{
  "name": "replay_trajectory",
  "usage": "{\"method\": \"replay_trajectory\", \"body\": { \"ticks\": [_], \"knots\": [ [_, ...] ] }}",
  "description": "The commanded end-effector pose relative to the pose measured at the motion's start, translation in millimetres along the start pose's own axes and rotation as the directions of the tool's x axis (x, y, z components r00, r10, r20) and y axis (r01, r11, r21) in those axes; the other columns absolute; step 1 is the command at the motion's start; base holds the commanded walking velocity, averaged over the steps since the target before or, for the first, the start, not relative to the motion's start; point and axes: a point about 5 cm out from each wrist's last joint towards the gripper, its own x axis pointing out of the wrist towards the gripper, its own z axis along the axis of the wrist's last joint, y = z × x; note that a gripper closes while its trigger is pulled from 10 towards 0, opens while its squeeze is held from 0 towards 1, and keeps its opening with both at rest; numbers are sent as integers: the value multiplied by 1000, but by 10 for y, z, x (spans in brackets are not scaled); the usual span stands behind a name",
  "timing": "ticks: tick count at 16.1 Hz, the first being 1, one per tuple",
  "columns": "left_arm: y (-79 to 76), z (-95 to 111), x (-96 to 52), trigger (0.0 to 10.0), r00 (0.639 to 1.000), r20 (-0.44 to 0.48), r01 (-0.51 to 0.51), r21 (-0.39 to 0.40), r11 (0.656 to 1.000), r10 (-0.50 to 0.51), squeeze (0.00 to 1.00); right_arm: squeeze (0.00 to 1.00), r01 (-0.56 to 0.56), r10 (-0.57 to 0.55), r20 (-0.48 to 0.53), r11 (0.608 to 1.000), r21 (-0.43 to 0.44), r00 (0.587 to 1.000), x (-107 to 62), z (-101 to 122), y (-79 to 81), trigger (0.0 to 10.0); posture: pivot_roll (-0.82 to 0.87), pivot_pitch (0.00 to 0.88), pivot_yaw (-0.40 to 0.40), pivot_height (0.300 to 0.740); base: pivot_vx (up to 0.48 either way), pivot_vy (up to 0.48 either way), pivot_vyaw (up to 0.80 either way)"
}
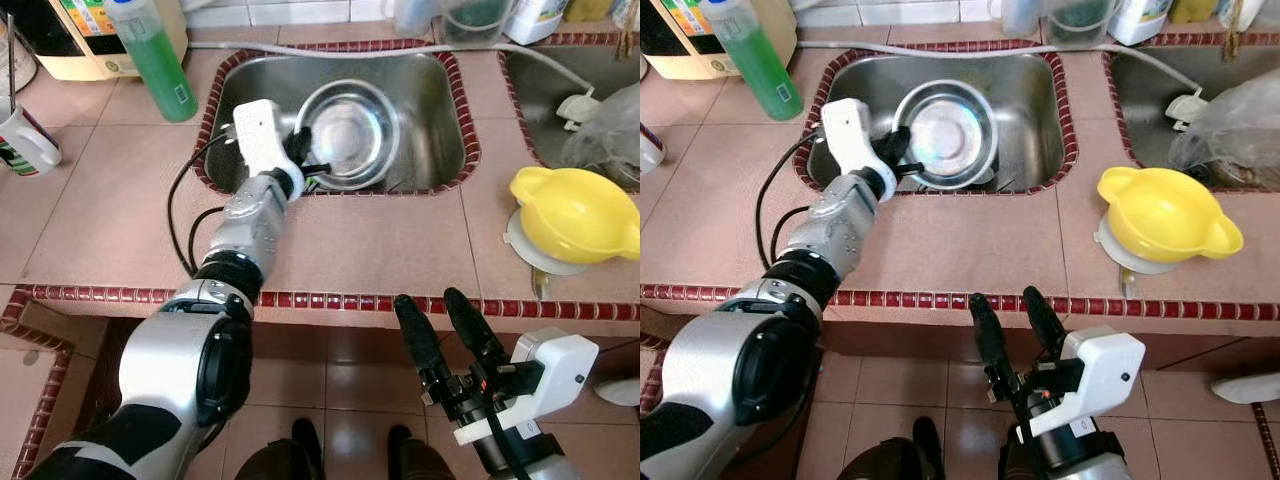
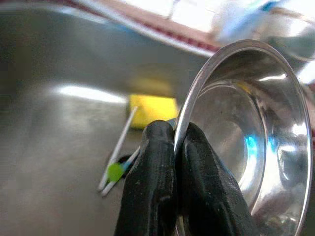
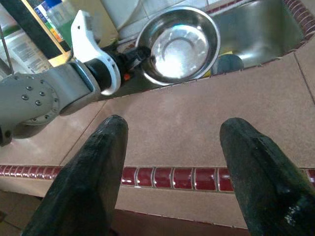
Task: Kitchen organization
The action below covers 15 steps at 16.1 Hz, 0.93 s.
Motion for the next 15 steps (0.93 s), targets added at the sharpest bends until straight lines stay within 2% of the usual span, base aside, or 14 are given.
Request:
{"method": "replay_trajectory", "body": {
  "ticks": [1, 9, 10, 11, 15],
  "knots": [
    [30, -23, -4, 10000, 1000, -18, -24, -15, 1000, 24, 0, 0, -13, 13, 16, 1000, 17, 1000, -26, 47, 53, 10000, -286, 322, 121, 740, 0, 0, 0],
    [62, -72, -24, 10000, 999, -28, -33, 65, 997, 35, 0, 0, -7, 7, 10, 1000, 19, 1000, -33, 33, 65, 10000, -285, 324, 127, 740, 0, 0, 0],
    [60, -71, -26, 10000, 1000, -23, -19, 60, 998, 20, 718, 0, -7, 6, 9, 1000, 18, 1000, -31, 29, 63, 10000, -285, 322, 127, 740, 0, 0, 0],
    [50, -53, -28, 10000, 1000, -5, 14, 36, 999, -14, 1000, 0, -7, 6, 9, 1000, 17, 1000, -33, 30, 60, 10000, -285, 321, 128, 740, 0, 0, 0],
    [31, -45, -23, 10000, 1000, -3, 30, 35, 999, -30, 1000, 0, -7, 6, 11, 1000, 13, 1000, -25, 26, 48, 10000, -283, 315, 129, 740, 0, 0, 0]
  ]
}}
